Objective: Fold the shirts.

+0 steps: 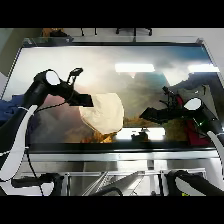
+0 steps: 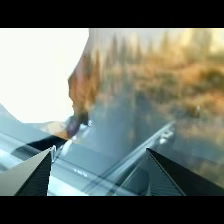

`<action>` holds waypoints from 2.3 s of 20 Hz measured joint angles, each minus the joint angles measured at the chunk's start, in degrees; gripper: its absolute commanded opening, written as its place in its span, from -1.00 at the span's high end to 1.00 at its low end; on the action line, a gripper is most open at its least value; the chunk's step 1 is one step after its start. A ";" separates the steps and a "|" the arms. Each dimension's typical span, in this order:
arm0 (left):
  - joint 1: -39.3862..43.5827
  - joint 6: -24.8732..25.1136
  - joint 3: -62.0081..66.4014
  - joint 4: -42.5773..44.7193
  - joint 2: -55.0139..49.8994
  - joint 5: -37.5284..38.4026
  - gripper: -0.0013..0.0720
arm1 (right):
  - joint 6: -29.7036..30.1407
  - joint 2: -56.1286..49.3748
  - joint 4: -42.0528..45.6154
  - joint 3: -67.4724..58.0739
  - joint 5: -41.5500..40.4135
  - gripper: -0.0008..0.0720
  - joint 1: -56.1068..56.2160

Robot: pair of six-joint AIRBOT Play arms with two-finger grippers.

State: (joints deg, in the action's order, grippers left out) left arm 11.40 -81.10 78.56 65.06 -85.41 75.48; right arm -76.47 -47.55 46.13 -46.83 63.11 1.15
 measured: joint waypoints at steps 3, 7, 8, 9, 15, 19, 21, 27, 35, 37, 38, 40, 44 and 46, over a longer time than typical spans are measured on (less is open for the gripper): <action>-6.25 -0.13 -7.41 -0.22 1.14 -2.36 -0.70 | 4.81 -4.94 -4.68 -0.11 -1.46 -0.78 2.05; -9.29 2.62 -15.08 -4.52 -0.63 -9.25 -0.65 | 13.22 -14.16 -15.17 -0.20 -5.38 -0.78 8.72; -9.27 3.89 -15.98 -6.71 -1.60 -11.13 -0.65 | 15.37 -16.59 -18.01 -0.26 -6.23 -0.78 10.05; -9.03 4.94 -16.57 -8.39 -2.56 -12.68 -0.65 | 17.49 -18.78 -20.83 -0.39 -6.71 -0.78 11.08; -7.82 8.31 -18.01 -13.03 -6.88 -18.69 0.91 | 26.69 -25.31 -31.71 -2.21 -7.54 0.56 13.29; -7.87 10.23 -16.17 -13.57 -5.25 -18.84 0.91 | 29.09 -25.99 -33.31 -4.07 -6.56 0.91 13.49; -7.93 10.62 -13.42 -13.77 -2.86 -16.79 0.91 | 29.70 -25.70 -33.64 -6.71 -4.50 0.91 13.22; -4.74 10.01 6.80 -22.21 9.53 -5.81 0.91 | 30.21 -18.86 -34.34 -31.23 6.71 0.92 11.06; 2.69 2.64 36.59 -22.45 24.79 -2.36 0.91 | 22.64 -7.17 -18.58 -66.99 10.08 0.91 10.67; 3.23 1.99 31.78 -21.16 28.33 -3.43 0.91 | 21.00 -6.86 -15.87 -68.28 10.19 0.91 10.69; 3.39 1.57 27.91 -20.81 29.64 -3.93 0.91 | 20.33 -7.39 -14.99 -67.73 10.56 0.91 10.75; 3.54 1.44 19.04 -20.22 30.73 -4.66 0.91 | 19.15 -9.46 -13.68 -64.70 11.47 0.91 10.78; 2.54 3.72 0.17 -19.63 26.16 -7.41 0.90 | 18.36 -16.70 -12.52 -52.11 11.43 0.76 10.82; 1.29 6.54 -7.65 -19.41 20.63 -10.36 -0.65 | 19.17 -21.88 -12.44 -45.03 8.92 0.14 10.82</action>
State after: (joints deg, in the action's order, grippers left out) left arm 12.69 -74.56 70.91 45.65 -64.77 65.12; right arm -57.30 -69.43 33.69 -91.85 72.03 11.97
